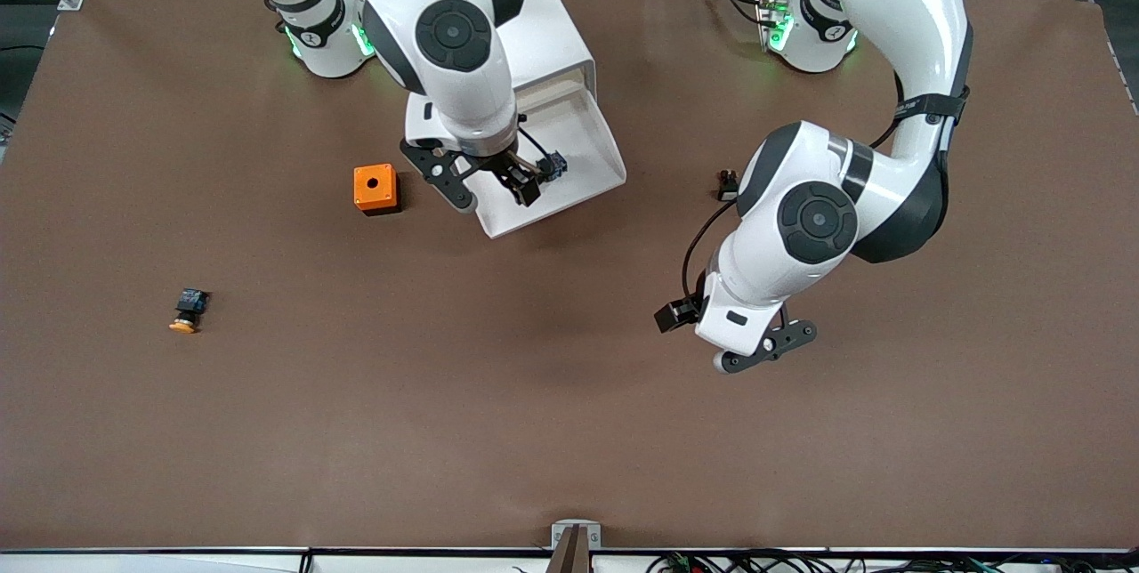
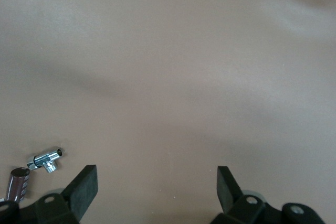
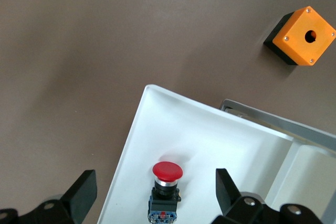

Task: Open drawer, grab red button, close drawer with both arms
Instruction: 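Lower the right gripper onto the red button inside the drawer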

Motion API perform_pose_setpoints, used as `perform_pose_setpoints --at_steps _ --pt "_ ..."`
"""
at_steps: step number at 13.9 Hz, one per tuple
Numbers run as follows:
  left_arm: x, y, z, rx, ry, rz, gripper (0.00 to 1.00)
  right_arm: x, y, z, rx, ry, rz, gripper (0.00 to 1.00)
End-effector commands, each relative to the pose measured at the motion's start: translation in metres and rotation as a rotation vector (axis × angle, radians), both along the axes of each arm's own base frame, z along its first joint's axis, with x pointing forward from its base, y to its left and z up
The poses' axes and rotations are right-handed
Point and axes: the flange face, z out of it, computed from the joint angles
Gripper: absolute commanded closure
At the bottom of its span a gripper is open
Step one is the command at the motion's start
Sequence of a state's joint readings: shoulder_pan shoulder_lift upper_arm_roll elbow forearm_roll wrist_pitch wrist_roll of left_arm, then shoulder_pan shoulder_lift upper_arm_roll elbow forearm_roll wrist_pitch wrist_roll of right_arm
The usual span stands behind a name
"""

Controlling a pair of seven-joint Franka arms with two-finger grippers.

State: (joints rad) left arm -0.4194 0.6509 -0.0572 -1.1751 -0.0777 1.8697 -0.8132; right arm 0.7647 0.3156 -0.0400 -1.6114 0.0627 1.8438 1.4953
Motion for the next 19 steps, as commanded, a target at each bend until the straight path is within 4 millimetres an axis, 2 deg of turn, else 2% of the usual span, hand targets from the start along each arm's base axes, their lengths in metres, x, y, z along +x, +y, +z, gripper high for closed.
perform_pose_setpoints --at_steps 1,3,8,10,13,19 --pt "-0.008 -0.008 0.001 0.028 -0.025 -0.028 0.00 -0.010 0.016 -0.010 -0.028 -0.001 -0.007 0.00" --pt "-0.011 -0.012 0.005 0.081 -0.057 -0.059 0.00 -0.015 0.023 -0.018 -0.042 -0.002 -0.004 0.00" --pt "-0.010 -0.013 -0.001 0.079 -0.048 -0.052 0.00 -0.022 0.027 -0.038 -0.041 -0.011 -0.019 0.00" --pt "-0.012 -0.014 -0.006 0.083 -0.040 -0.056 0.00 -0.028 0.036 -0.041 -0.027 -0.029 -0.040 0.00" --pt "-0.011 -0.013 -0.013 0.087 -0.028 -0.055 0.00 -0.036 0.038 -0.061 -0.014 -0.044 -0.044 0.00" --pt "-0.010 -0.013 -0.023 0.093 -0.016 -0.057 0.00 -0.051 0.045 -0.071 -0.030 -0.032 -0.043 0.00"
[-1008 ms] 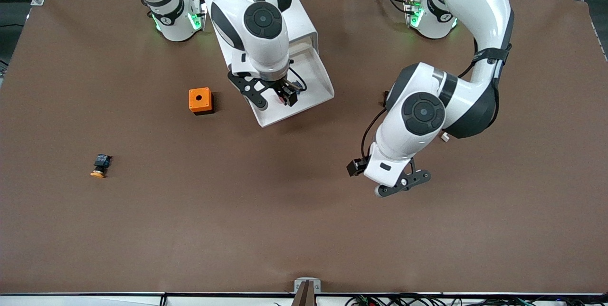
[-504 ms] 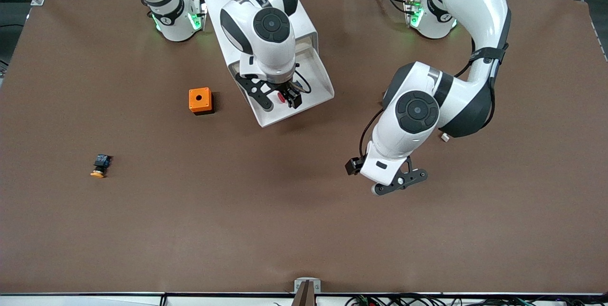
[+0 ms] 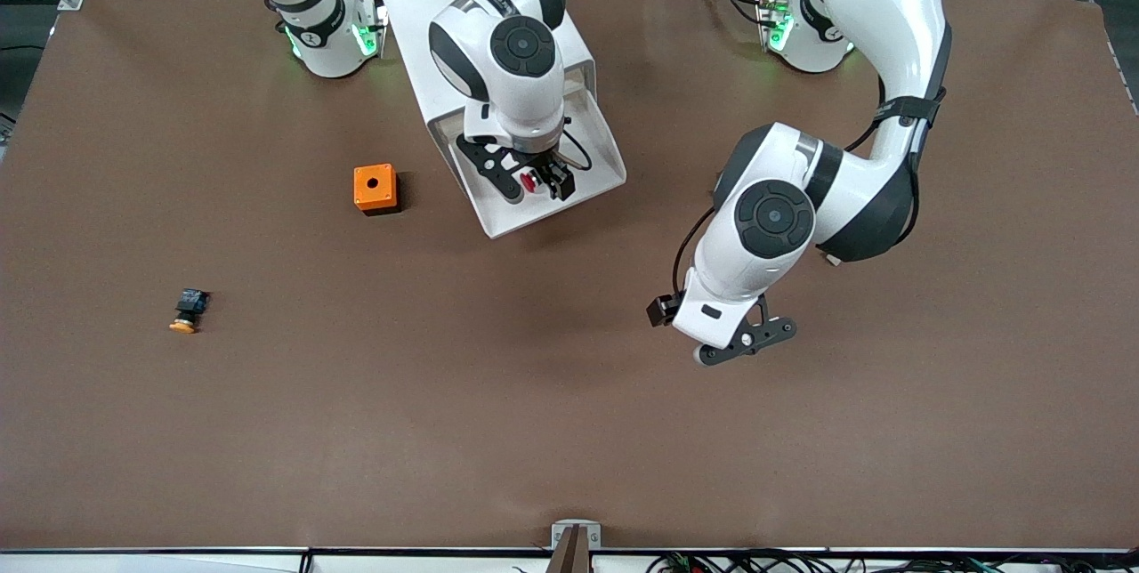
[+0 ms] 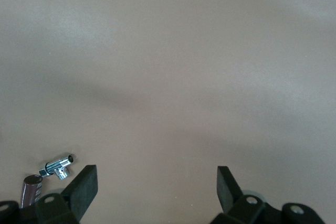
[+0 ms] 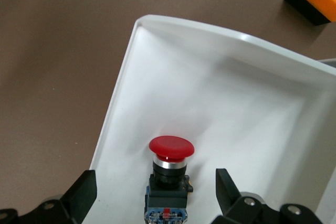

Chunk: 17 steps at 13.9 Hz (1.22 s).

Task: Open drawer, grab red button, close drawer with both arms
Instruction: 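Lower the right gripper onto the red button inside the drawer, then close the right gripper around the red button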

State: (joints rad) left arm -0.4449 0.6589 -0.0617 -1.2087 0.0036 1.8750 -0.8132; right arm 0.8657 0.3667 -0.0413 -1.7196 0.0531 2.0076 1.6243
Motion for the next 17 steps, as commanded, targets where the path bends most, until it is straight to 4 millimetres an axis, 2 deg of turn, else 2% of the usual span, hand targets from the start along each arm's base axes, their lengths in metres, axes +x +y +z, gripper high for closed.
perform_pose_setpoints --at_steps 1,7,17 --pt "0.000 0.000 -0.002 0.010 -0.011 -0.006 0.00 -0.010 0.004 -0.001 -0.011 -0.014 -0.008 0.00" --pt "0.000 -0.001 -0.011 0.019 -0.002 -0.013 0.00 -0.017 0.011 -0.003 -0.009 -0.018 -0.011 0.00" --pt "0.001 -0.001 -0.019 0.031 0.003 -0.013 0.00 -0.021 0.021 -0.024 -0.014 -0.021 -0.036 0.00"
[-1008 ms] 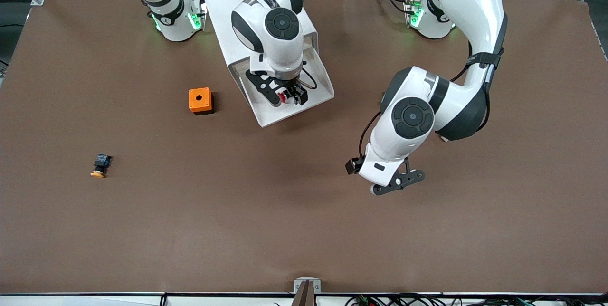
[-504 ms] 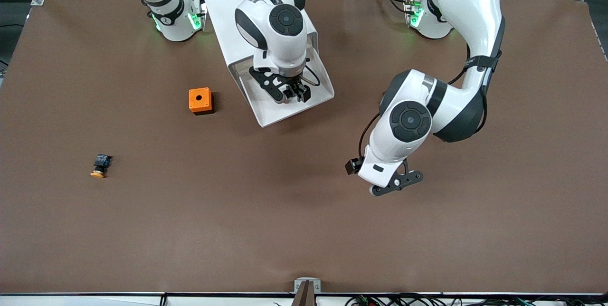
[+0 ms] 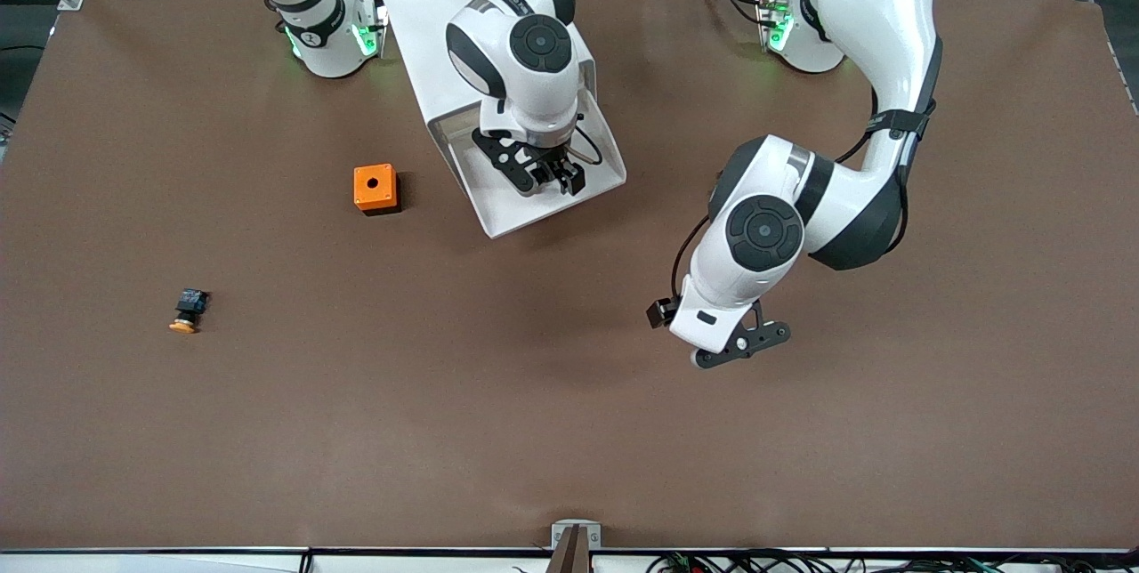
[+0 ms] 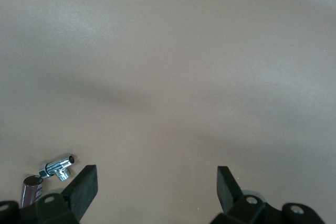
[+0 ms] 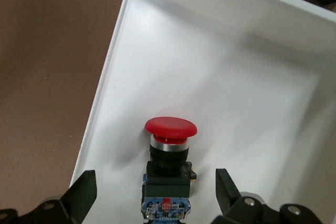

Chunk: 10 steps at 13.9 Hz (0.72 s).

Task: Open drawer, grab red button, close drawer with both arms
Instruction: 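Close the right gripper around the red button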

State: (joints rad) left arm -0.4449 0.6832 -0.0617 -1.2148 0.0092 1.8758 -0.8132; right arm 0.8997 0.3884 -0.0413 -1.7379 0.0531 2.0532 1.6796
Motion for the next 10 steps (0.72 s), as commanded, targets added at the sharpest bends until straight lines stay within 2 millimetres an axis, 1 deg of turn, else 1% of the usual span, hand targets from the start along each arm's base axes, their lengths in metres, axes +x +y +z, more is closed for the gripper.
perform_pose_setpoints --at_steps 1,6,7,8,10 --pt "0.0001 -0.0010 0.0022 0.013 -0.021 -0.012 0.00 -0.0076 0.0066 -0.0058 -0.013 -0.013 -0.012 0.00" --pt "0.0000 -0.0011 0.0022 0.012 -0.020 -0.014 0.00 -0.0079 0.0072 -0.0072 -0.011 -0.006 -0.018 0.00" --pt "0.0001 -0.0010 0.0022 0.013 -0.021 -0.015 0.00 -0.0087 0.0079 -0.0072 -0.010 -0.005 -0.017 0.02" --pt "0.0001 -0.0010 0.0022 0.013 -0.021 -0.015 0.00 -0.0087 0.0079 -0.0072 -0.010 -0.005 -0.017 0.12" --pt "0.0001 -0.0010 0.0022 0.013 -0.021 -0.016 0.00 -0.0095 0.0085 -0.0072 -0.009 -0.004 -0.017 0.40"
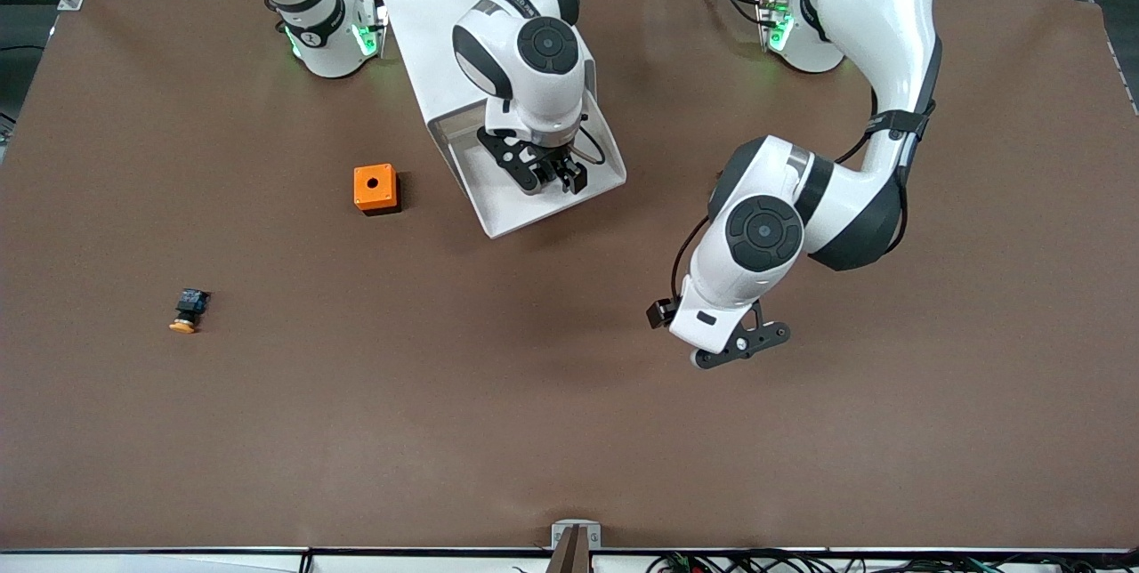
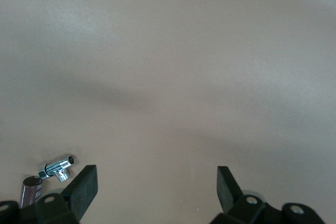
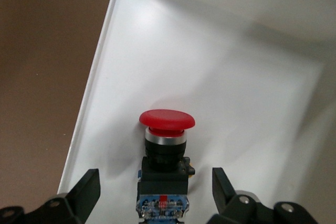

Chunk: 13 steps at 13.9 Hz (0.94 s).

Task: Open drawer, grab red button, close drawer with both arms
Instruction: 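Close the right gripper around the red button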

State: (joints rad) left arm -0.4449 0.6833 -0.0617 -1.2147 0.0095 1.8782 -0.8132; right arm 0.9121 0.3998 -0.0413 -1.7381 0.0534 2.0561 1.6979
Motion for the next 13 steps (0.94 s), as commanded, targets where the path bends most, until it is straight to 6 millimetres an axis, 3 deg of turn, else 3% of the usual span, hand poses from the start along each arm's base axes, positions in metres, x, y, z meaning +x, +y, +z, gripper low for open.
perform_pose_setpoints --at_steps 1,3,4,7,10,11,13 --pt "0.000 -0.001 0.002 0.014 -0.019 -0.015 0.00 -0.004 0.003 0.000 -0.001 -0.008 -0.011 0.57" --pt "-0.001 -0.002 0.003 0.014 -0.020 -0.015 0.00 -0.005 0.003 0.000 -0.004 -0.007 -0.024 0.89" --pt "-0.001 -0.002 0.003 0.014 -0.020 -0.013 0.00 -0.004 0.004 0.000 -0.003 -0.008 -0.029 1.00" --pt "-0.001 -0.002 0.004 0.012 -0.021 -0.012 0.00 0.006 0.003 0.013 0.012 -0.018 -0.033 1.00" --pt "-0.001 -0.002 0.004 0.012 -0.021 -0.008 0.00 0.040 -0.012 0.052 0.023 -0.019 -0.062 1.00" --pt "-0.001 -0.003 0.003 0.013 -0.019 -0.003 0.00 0.051 -0.020 0.068 0.025 -0.006 -0.042 1.00" --pt "-0.002 -0.004 0.003 0.013 -0.019 0.026 0.00 0.081 -0.054 0.089 0.051 0.050 0.026 1.00"
